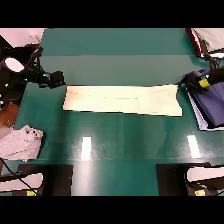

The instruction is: Fold the shirts.

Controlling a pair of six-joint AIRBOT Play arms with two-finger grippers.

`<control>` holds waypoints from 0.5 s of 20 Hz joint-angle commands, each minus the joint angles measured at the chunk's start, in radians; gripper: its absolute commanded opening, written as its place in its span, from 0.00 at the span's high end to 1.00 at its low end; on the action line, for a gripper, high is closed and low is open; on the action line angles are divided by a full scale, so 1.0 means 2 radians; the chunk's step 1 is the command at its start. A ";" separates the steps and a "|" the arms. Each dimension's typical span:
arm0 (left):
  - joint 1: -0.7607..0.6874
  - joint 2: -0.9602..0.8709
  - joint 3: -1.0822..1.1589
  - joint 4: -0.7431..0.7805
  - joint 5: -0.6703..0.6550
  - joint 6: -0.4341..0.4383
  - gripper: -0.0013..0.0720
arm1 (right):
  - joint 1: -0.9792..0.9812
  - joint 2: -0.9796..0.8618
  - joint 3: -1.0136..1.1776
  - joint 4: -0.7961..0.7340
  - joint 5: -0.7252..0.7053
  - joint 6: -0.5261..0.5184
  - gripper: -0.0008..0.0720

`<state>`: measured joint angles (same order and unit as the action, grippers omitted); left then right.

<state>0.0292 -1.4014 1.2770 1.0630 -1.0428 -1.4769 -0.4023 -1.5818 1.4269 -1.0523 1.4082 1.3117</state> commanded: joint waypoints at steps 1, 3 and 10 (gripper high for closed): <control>-0.015 -0.001 0.003 -0.005 -0.060 0.006 0.95 | -0.051 0.001 -0.059 0.011 0.015 -0.047 0.08; -0.040 -0.001 -0.003 -0.005 -0.066 0.005 0.95 | -0.066 -0.016 -0.076 0.053 0.014 -0.087 0.10; -0.110 -0.001 -0.009 -0.005 -0.053 0.005 0.95 | -0.049 -0.081 -0.044 0.097 0.009 -0.123 0.18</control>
<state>-0.1482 -1.4021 1.2606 1.0538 -1.1530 -1.4677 -0.5179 -1.6993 1.3167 -0.8890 1.4265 1.0973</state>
